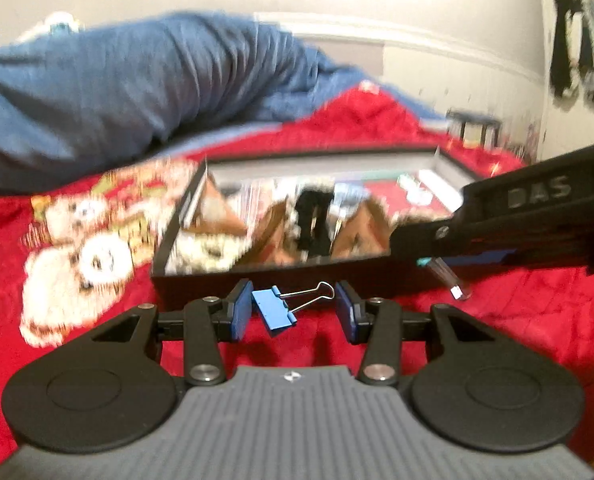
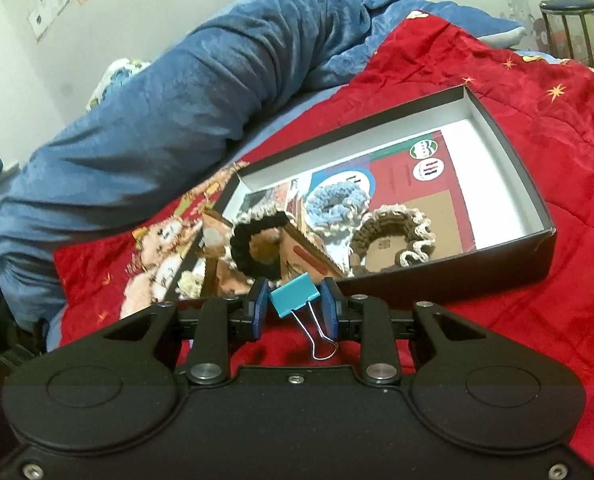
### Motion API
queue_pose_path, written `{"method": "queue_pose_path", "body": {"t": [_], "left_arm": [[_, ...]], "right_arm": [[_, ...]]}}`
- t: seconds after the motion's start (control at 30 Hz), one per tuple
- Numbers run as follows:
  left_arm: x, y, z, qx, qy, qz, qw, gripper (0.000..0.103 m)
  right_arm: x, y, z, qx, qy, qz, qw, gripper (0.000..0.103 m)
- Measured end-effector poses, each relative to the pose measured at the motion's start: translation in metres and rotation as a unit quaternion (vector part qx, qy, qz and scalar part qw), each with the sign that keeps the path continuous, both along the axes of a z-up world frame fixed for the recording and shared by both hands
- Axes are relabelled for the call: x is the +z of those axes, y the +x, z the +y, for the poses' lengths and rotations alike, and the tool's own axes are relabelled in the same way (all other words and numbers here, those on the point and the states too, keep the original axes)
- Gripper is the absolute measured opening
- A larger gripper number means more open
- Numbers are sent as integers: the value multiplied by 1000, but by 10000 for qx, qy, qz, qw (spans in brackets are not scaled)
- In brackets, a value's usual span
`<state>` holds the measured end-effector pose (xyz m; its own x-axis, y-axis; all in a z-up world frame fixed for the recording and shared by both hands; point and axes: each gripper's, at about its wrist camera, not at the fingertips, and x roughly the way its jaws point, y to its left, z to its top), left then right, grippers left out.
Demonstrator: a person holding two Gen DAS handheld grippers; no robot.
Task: Organize objects
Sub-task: 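Carry both binder clips over the black box with both grippers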
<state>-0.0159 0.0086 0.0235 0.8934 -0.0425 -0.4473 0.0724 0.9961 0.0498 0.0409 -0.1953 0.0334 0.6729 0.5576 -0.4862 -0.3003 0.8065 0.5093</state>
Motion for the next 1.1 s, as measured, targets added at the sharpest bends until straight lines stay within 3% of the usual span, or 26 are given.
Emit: {"method": "queue_pose_path", "body": {"t": [0.17, 0.67, 0.83, 0.93, 1.1], "left_arm": [[7, -13, -1, -118, -49, -523, 9986, 49], [12, 8, 17, 204, -25, -928, 9955, 49], [14, 20, 30, -140, 5, -1197, 9927, 49], [13, 24, 37, -93, 112, -1461, 9892, 49], [15, 46, 55, -200, -350, -985, 9943, 49]], "right_arm": [[5, 0, -5, -85, 176, -124, 9997, 28], [13, 15, -12, -161, 516, -314, 9980, 28], [24, 34, -9, -174, 518, -376, 9978, 28], [34, 45, -7, -311, 363, -528, 9975, 28], [41, 69, -4, -485, 92, -600, 9970, 28]]}}
